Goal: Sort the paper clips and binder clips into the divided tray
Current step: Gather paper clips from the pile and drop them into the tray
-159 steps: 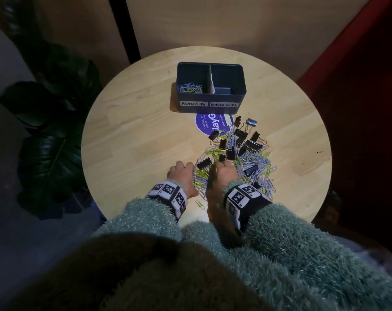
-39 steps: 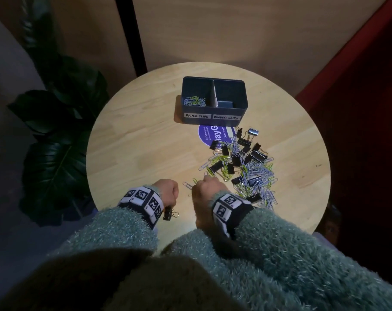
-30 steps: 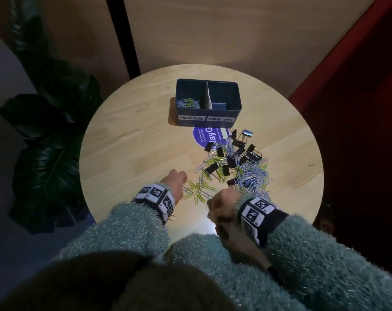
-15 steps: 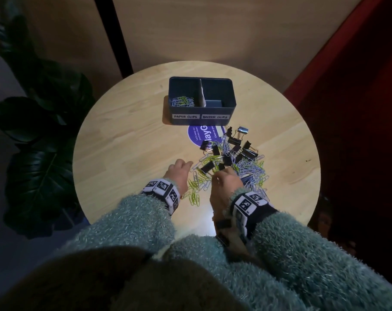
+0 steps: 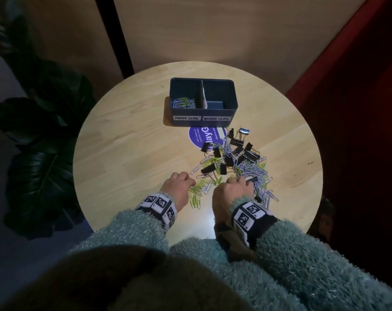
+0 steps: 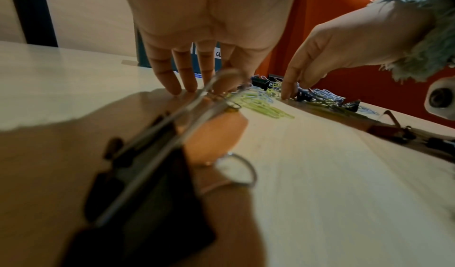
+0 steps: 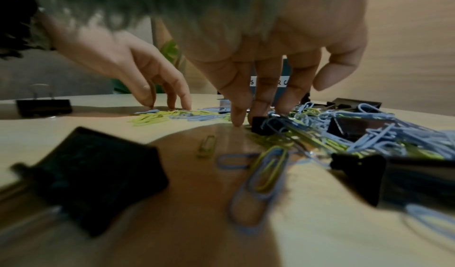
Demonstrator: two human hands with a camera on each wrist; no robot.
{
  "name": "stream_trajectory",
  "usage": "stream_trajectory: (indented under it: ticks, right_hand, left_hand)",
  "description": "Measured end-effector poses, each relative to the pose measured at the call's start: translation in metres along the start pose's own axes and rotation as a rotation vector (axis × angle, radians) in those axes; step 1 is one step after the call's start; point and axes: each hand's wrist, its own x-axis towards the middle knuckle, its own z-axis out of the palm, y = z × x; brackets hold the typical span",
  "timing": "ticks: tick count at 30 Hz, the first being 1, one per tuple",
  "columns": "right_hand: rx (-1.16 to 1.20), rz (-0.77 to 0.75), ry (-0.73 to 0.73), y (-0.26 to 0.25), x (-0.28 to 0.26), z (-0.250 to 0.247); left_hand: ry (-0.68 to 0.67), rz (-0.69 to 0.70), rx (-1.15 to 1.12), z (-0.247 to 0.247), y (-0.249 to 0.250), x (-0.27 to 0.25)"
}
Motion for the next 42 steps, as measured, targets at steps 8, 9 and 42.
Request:
stream_trajectory:
  ticks: [8,9,42]
  right_hand:
    - [0.243,-0.016,0.138,0.0,0.01,0.003]
    - [0.249,-0.016,0.141,0.003,0.014,0.003]
    - [0.321,-0.13,0.151,-0.024,0.018,-0.007]
  left_hand:
    - [-0.072,0.019,-0.012,-0.012,0.01,0.017]
    - [-0.081,0.031,0.0,-0.012,0.01,0.019]
    - [-0.051,0.015,-0.101,-0.014,-0.018,0.014]
